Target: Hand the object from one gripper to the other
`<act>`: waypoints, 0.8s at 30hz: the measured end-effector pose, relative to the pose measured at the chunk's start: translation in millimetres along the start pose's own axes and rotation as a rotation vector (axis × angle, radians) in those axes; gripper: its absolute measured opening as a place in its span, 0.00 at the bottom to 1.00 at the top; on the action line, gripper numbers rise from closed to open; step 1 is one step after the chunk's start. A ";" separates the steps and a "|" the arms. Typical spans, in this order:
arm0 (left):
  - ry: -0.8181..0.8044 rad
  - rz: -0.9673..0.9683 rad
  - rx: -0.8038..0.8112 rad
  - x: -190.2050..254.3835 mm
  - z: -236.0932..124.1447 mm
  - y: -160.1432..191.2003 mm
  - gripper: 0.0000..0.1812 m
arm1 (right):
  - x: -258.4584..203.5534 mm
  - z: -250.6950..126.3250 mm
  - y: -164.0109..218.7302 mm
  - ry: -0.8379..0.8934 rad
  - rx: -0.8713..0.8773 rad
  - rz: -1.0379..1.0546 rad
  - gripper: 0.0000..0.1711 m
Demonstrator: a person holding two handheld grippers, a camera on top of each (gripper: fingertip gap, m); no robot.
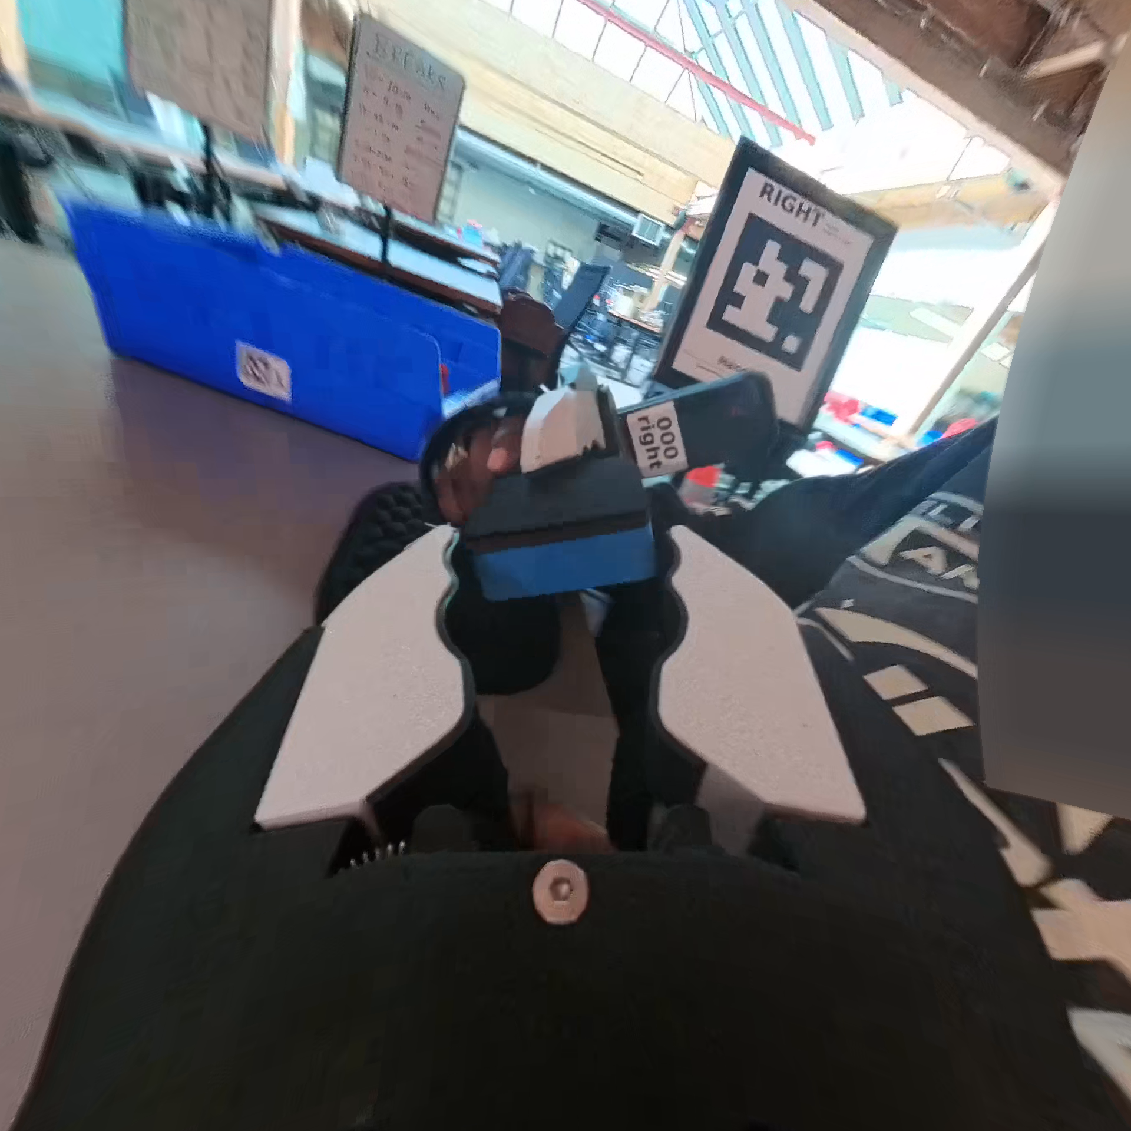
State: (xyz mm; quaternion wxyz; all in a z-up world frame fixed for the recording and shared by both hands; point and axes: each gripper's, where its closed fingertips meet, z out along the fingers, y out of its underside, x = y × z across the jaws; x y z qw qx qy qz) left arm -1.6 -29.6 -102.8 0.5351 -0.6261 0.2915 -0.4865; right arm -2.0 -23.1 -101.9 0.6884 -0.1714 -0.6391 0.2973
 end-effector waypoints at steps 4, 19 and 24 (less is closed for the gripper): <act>-0.177 0.488 0.074 1.3 -1.6 -13.2 0.35 | 7.8 -3.2 -2.1 -0.117 0.052 0.432 0.13; -0.064 -0.014 0.039 -11.7 -5.5 -5.0 0.12 | 18.5 -10.4 -10.3 -0.029 0.168 0.355 0.40; 0.033 -0.207 0.042 -8.5 -7.8 -3.1 0.12 | -7.4 1.2 1.2 -0.031 0.029 0.002 0.46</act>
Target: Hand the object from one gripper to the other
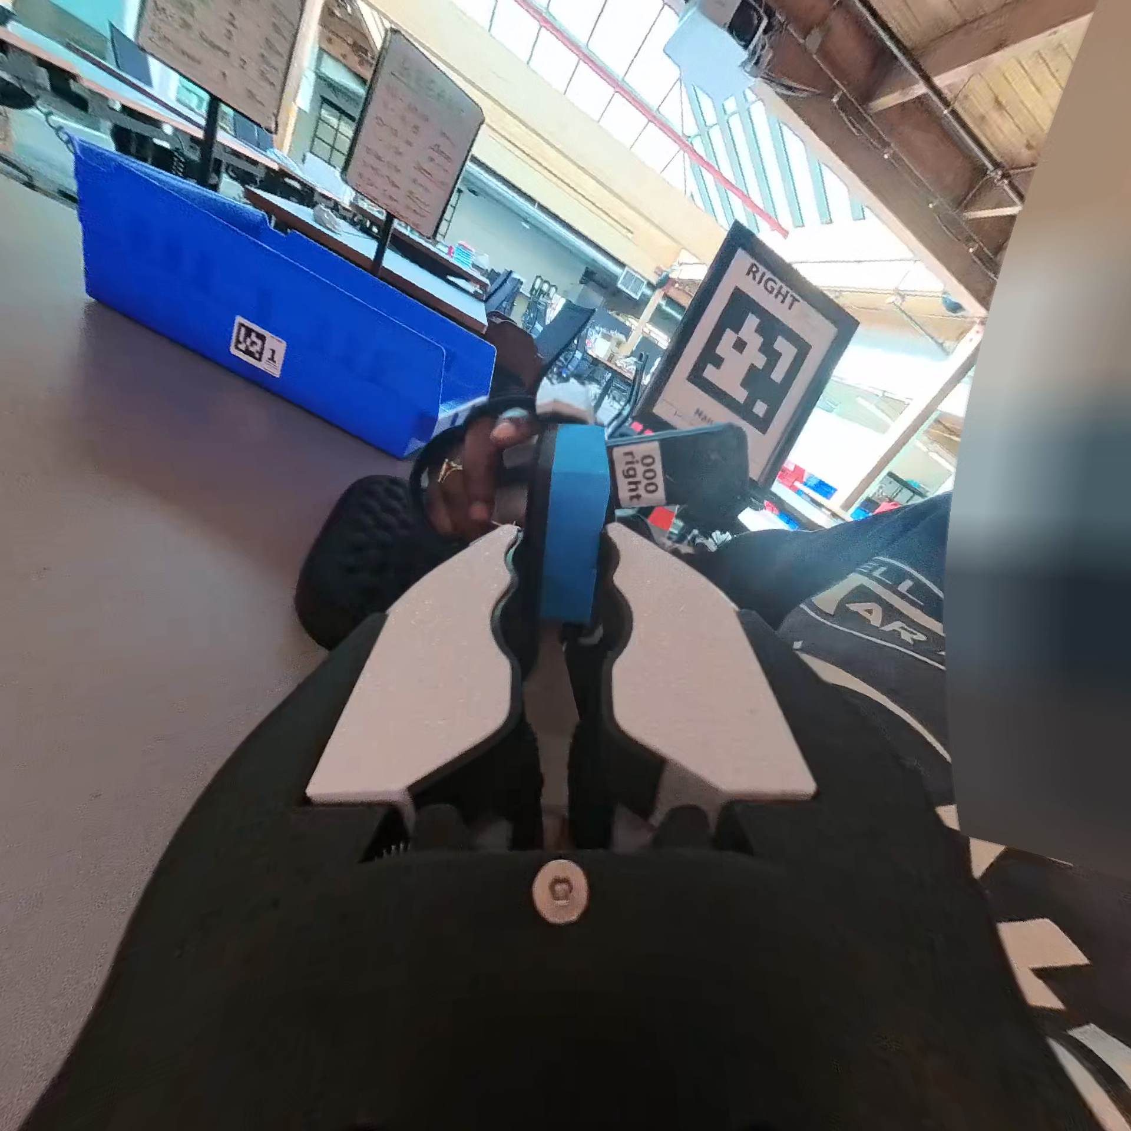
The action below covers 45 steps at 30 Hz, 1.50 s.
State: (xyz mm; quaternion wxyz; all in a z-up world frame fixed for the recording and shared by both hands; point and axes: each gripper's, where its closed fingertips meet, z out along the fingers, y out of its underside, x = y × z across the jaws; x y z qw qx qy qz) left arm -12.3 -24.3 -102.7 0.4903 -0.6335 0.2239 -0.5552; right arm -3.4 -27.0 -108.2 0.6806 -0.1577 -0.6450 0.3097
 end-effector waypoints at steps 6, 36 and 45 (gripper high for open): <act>0.010 -0.035 -0.090 -0.3 4.8 13.6 0.12 | -2.9 0.4 0.6 0.005 -0.011 -0.076 0.38; -0.107 0.324 -0.035 1.5 2.1 1.0 0.30 | 12.4 -7.2 -10.7 0.078 0.065 -0.017 0.39; -0.026 0.150 -0.035 4.4 1.8 3.0 0.30 | 12.2 -4.0 -3.7 0.111 -0.022 -0.150 0.14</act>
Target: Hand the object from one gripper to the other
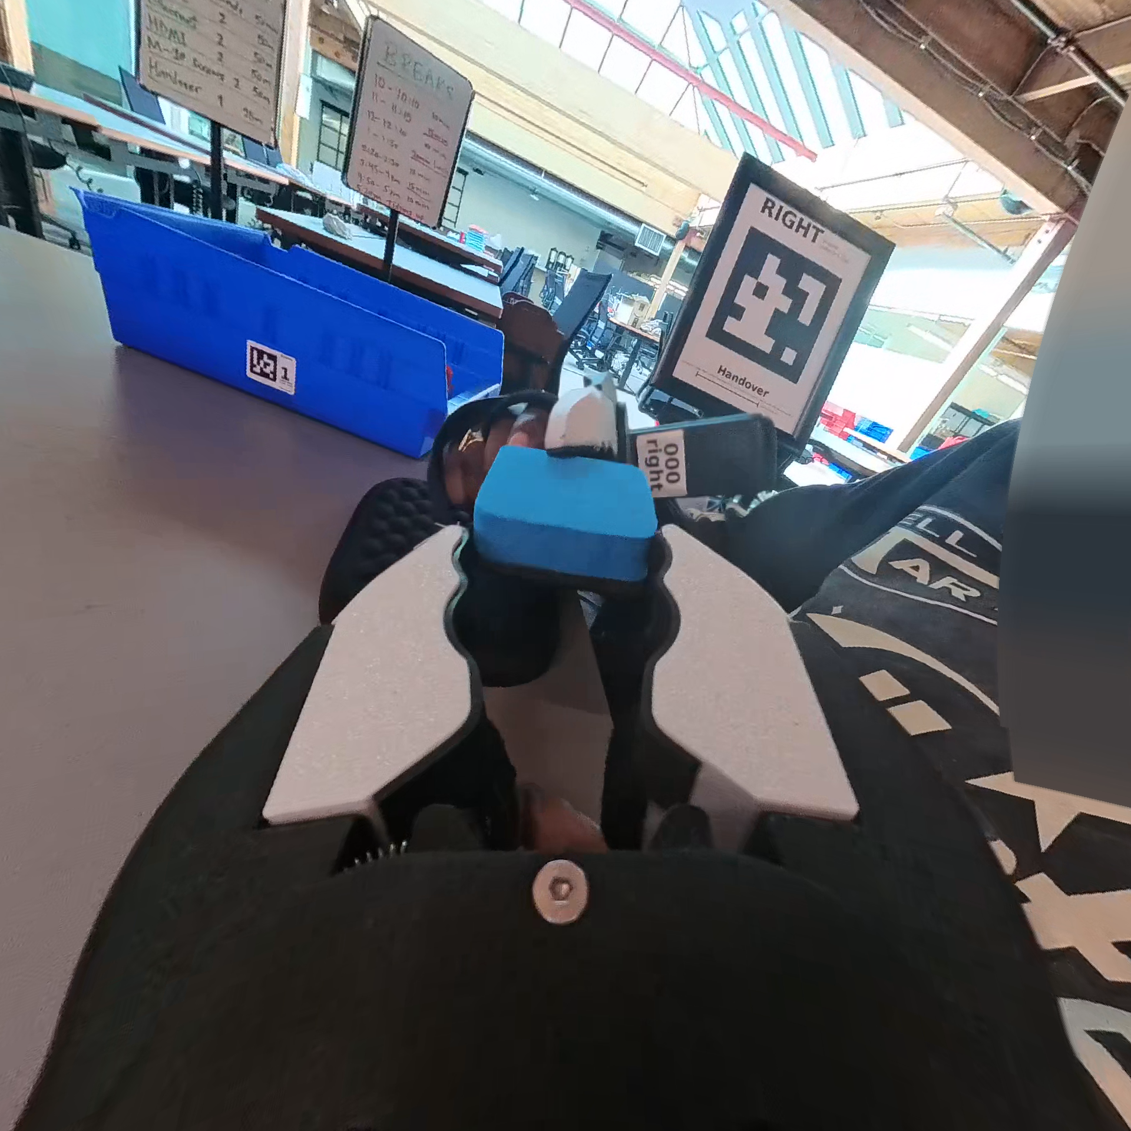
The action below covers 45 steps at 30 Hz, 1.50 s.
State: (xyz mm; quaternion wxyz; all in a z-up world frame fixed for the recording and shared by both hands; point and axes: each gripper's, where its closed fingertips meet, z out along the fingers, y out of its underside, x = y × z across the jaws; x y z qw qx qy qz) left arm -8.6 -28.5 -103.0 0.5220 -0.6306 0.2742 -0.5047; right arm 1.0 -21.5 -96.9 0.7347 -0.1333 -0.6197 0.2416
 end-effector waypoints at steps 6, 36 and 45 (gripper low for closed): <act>-0.136 0.509 0.190 12.2 -4.8 -27.8 0.38 | -0.1 -2.3 2.8 -0.172 0.035 0.467 0.13; 0.050 -0.191 -0.068 -1.7 0.6 11.1 0.12 | -15.9 2.4 -3.2 -0.099 0.056 0.073 0.33; -0.161 0.577 0.087 8.7 4.8 -13.0 0.39 | 4.2 -4.5 -5.3 -0.200 0.125 0.589 0.32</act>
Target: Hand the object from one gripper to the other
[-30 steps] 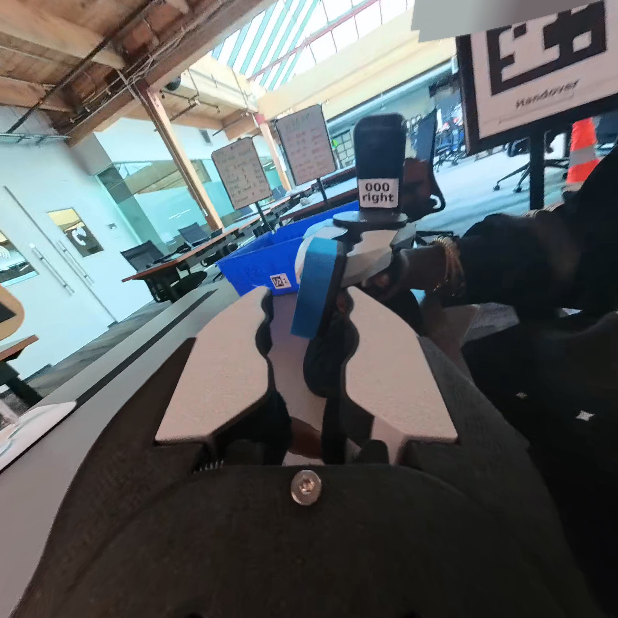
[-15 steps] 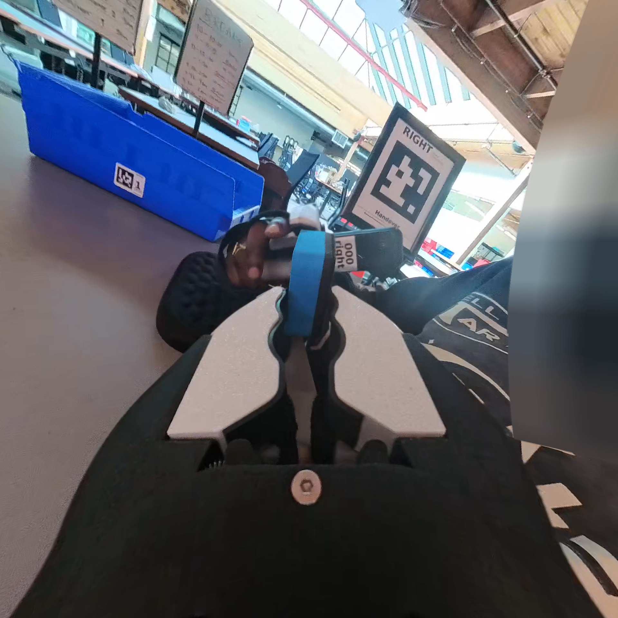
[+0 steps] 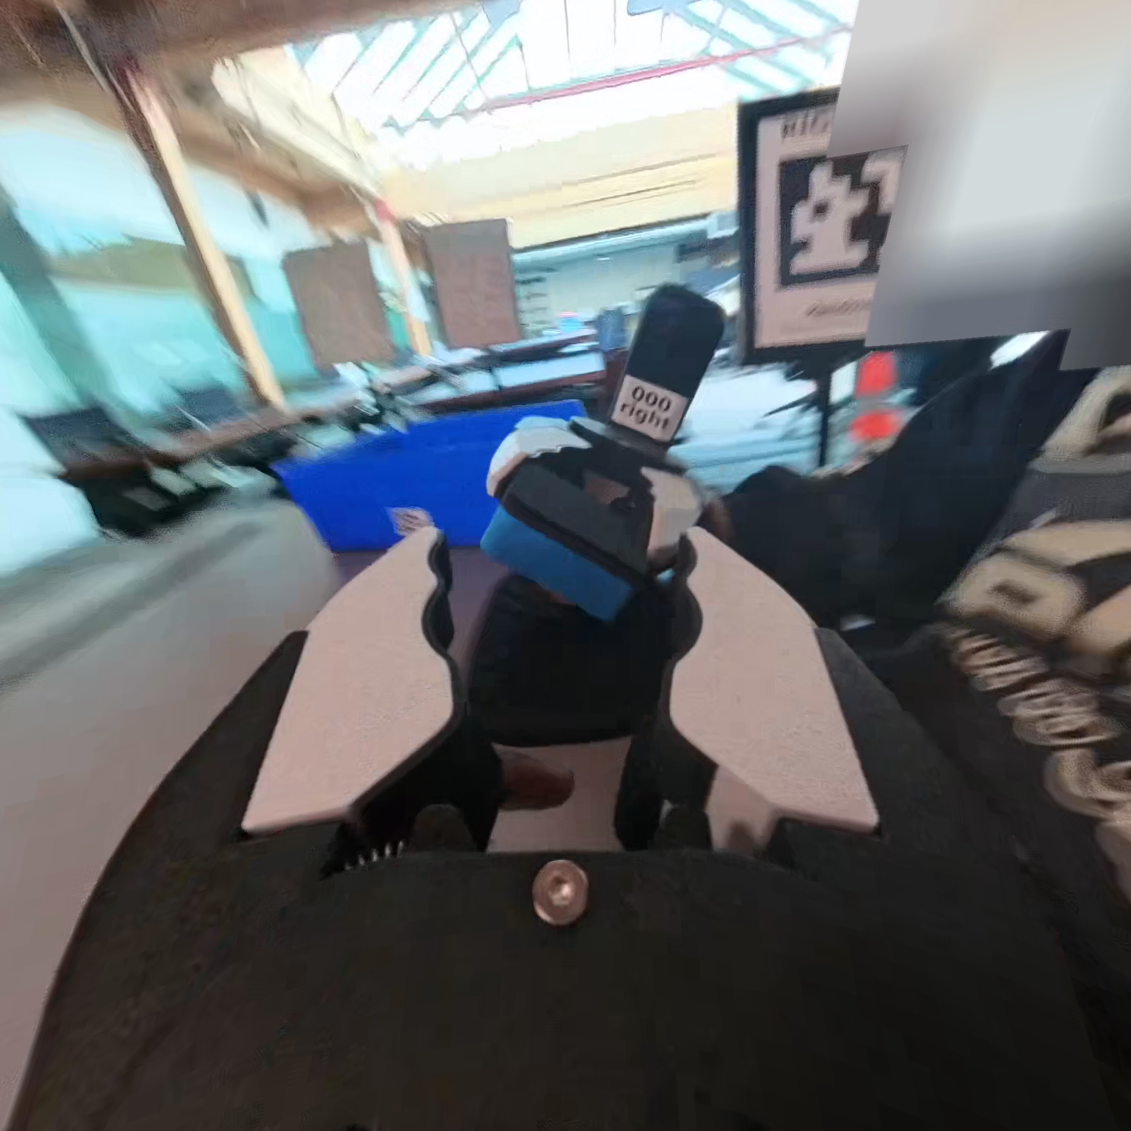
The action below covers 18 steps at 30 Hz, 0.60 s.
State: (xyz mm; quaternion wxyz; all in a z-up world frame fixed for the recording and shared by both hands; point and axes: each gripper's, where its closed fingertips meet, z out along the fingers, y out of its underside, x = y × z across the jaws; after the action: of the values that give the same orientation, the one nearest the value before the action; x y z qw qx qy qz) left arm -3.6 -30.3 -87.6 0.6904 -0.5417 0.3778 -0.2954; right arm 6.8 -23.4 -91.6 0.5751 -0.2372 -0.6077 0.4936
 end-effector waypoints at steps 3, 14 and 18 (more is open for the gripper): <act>-0.097 0.244 -0.024 -1.9 4.8 3.2 0.41 | 3.8 -4.7 -4.5 -0.042 0.044 0.144 0.32; -0.064 0.279 -0.116 4.4 11.2 18.3 0.30 | -5.7 -0.4 0.6 -0.091 -0.001 0.126 0.32; -0.035 0.130 -0.156 2.3 8.8 21.8 0.30 | -3.2 -0.9 -2.4 -0.053 0.023 0.076 0.32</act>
State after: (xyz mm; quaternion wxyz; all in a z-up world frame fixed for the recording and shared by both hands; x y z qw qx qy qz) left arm 5.1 -22.4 -108.1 0.6701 -0.5733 0.4220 -0.2101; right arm 9.1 -26.8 -91.1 0.5424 -0.2405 -0.6074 0.5282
